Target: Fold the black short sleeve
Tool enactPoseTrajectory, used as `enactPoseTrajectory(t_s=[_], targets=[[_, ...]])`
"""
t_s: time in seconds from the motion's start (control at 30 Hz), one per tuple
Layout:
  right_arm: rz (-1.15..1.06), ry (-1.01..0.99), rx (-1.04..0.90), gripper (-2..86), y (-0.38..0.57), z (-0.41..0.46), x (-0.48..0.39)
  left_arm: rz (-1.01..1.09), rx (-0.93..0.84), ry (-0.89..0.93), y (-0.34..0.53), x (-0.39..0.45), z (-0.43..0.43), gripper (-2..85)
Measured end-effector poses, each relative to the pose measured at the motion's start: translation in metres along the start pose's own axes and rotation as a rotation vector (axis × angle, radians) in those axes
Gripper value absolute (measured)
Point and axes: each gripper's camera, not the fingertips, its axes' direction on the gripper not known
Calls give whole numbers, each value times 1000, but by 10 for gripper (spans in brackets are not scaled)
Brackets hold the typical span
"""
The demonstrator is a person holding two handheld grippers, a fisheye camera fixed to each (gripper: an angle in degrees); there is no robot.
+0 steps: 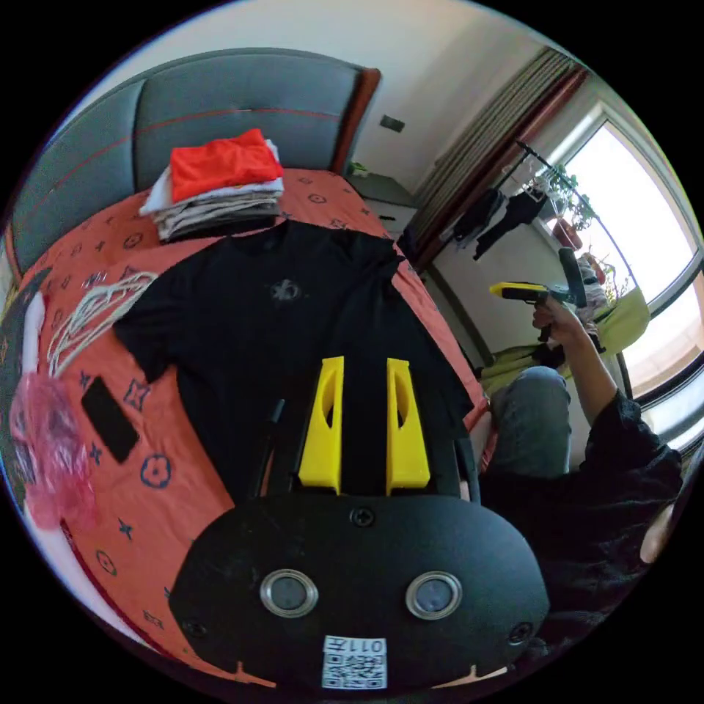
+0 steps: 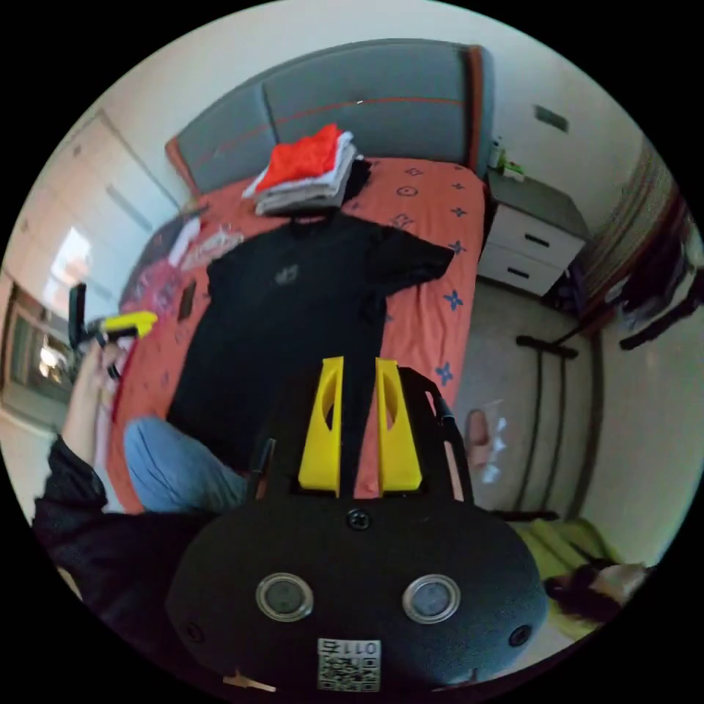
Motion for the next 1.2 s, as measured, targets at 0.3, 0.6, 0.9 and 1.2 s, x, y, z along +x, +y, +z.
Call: enactPoseTrajectory(t_s=[0.3, 0.6, 0.9, 1.2], targets=[[598, -388, 427, 102, -3, 110, 137, 203, -98, 51, -260, 81, 250, 80], [544, -272, 305, 115, -51, 204, 172, 563, -546, -22, -489, 154, 606, 104], [457, -231, 301, 91, -101, 210, 169, 804, -816, -40, -538, 183, 810, 57], [246, -52, 358, 32, -134, 184, 112, 901, -713, 26, -585, 151, 812, -2]])
